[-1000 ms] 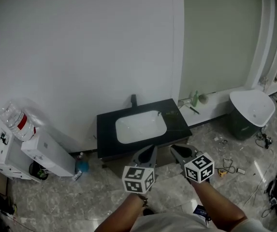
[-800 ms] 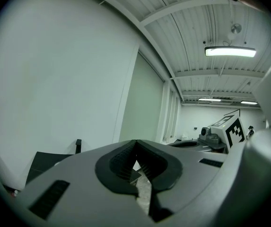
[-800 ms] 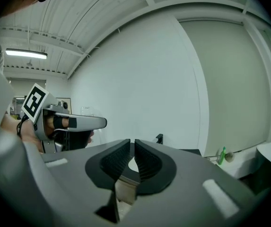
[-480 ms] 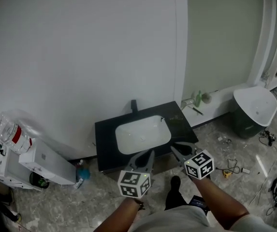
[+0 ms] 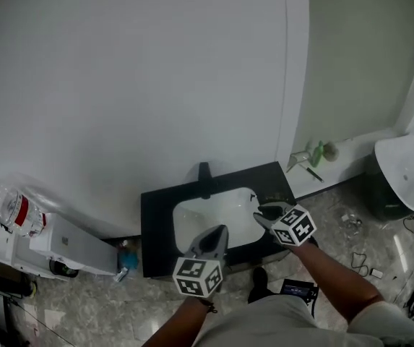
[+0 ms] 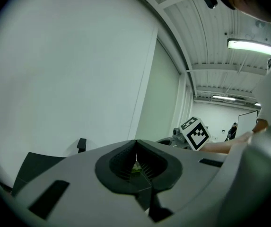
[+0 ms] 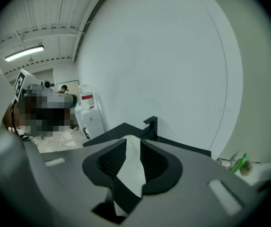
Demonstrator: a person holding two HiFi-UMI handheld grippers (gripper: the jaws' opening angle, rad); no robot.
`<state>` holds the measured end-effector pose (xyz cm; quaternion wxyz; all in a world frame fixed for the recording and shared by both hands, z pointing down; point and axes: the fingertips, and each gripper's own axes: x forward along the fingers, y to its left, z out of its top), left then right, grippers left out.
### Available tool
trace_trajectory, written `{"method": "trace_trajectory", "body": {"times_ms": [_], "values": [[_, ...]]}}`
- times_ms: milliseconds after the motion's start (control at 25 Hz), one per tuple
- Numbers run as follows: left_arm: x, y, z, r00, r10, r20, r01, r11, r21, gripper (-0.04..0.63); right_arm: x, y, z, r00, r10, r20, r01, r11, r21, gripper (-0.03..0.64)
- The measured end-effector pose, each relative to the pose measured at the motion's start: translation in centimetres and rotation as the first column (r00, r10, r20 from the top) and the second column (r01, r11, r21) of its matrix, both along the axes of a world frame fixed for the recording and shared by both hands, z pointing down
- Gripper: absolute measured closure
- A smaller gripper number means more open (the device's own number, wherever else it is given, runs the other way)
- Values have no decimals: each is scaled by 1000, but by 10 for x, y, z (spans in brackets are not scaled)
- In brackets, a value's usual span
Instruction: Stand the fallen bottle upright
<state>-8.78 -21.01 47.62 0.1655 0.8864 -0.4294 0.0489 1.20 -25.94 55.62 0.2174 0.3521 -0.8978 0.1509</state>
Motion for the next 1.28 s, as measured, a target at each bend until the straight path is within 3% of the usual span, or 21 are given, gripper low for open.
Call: {"method": "trace_trajectory", "body": {"times_ms": [160, 320, 480, 640, 720, 840, 1280], "values": [[28, -68, 9, 997, -56, -46, 53, 997, -50, 588, 29, -77, 41, 989, -102, -103, 91, 990, -107, 500], [36, -108, 21, 994, -104, -13, 103, 991, -83, 586, 37, -133, 85, 955, -240, -173, 195, 950, -244, 480], [30, -136, 38, 988, -154, 23, 155, 981, -118, 586, 35, -163, 134, 886, -409, -218, 297, 862, -411, 471], [22, -158, 52, 981, -192, 40, 196, 971, -138, 586, 32, -179, 183, 797, -561, -222, 356, 734, -579, 469], [21, -166, 59, 980, -194, 48, 199, 968, -153, 586, 35, -185, 206, 746, -618, -247, 358, 685, -635, 466], [20, -177, 67, 981, -188, 54, 195, 965, -176, 586, 37, -200, 233, 684, -662, -307, 345, 664, -664, 465], [10, -199, 88, 978, -195, 70, 205, 954, -218, 586, 40, -207, 306, 625, -716, -310, 300, 587, -752, 465]]}}
